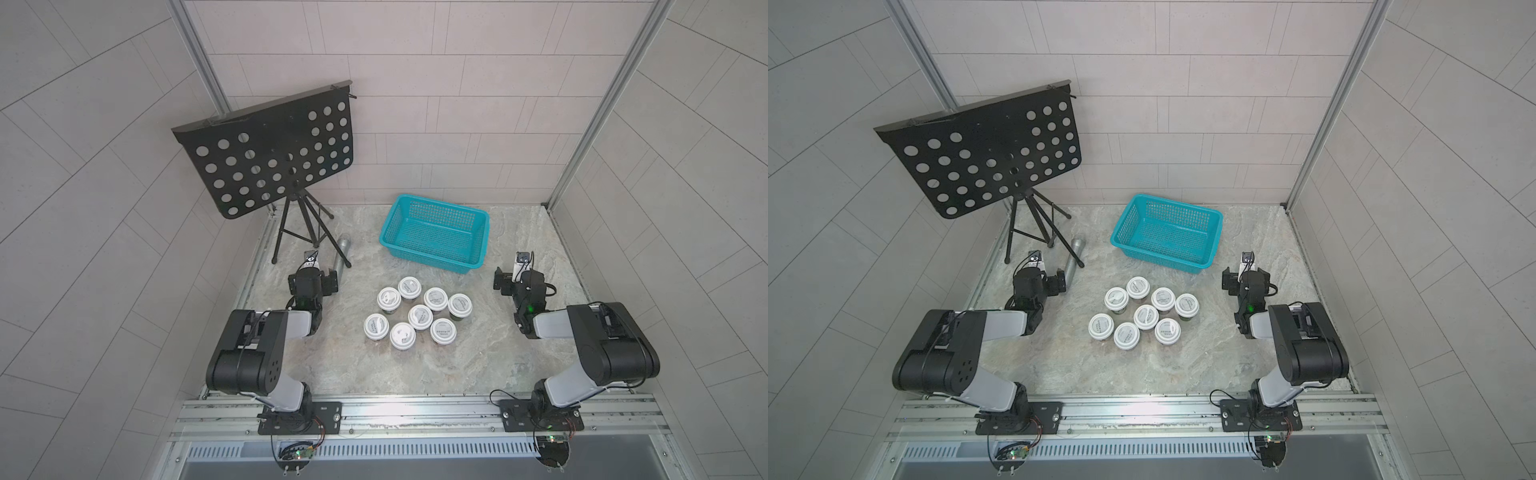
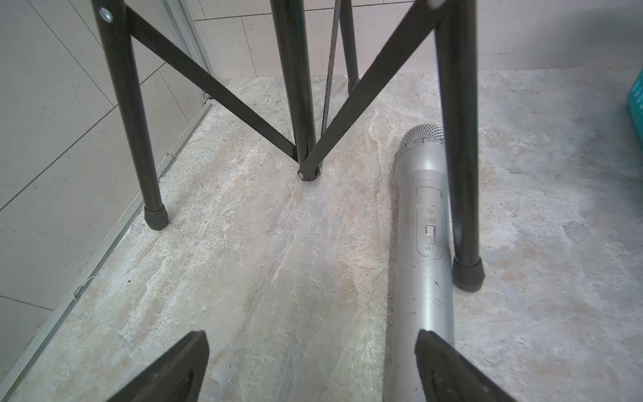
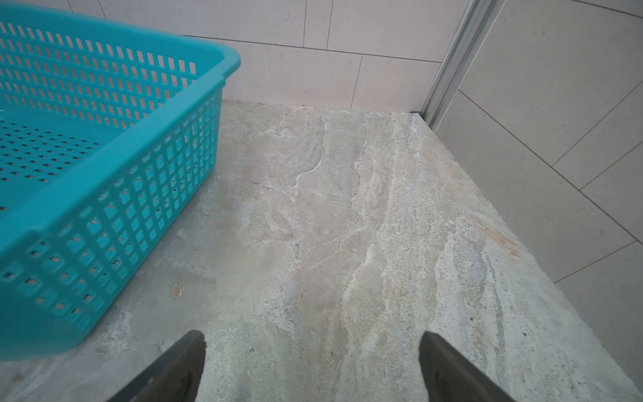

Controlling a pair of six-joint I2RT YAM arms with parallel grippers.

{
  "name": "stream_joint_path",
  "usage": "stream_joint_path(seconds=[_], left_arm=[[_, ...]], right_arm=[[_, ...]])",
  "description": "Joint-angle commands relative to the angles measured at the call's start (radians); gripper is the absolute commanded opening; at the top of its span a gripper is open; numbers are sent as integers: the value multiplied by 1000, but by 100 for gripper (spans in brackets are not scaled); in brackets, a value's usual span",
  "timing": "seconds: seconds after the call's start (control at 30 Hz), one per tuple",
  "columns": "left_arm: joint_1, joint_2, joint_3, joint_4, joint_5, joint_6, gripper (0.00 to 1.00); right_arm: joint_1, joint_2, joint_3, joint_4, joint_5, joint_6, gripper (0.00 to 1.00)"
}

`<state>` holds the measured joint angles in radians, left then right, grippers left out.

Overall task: Put the yogurt in the basket
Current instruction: Pick up the yogurt from the center of the board.

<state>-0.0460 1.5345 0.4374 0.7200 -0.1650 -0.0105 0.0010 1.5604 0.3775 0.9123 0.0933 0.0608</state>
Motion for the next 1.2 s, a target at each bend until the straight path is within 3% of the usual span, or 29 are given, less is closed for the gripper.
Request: stream_joint_path(seconds=[0.0, 0.57, 0.73, 0.97, 1.17], left_arm=[[6, -2, 15, 1, -8, -10, 100], [6, -4, 14, 2, -7, -11, 100], [5, -39, 31, -55, -33, -23, 100], [4, -200, 35, -206, -89, -70, 100], [3, -321, 61, -337, -90, -138, 100]], right_arm=[[2, 1, 0, 4, 2, 11, 100], [2, 0, -2, 8, 3, 10, 100], [3, -48, -53, 66, 105, 46, 100], [7, -206, -36, -105, 161, 57, 100], [5, -405, 21, -420, 180, 154, 100]])
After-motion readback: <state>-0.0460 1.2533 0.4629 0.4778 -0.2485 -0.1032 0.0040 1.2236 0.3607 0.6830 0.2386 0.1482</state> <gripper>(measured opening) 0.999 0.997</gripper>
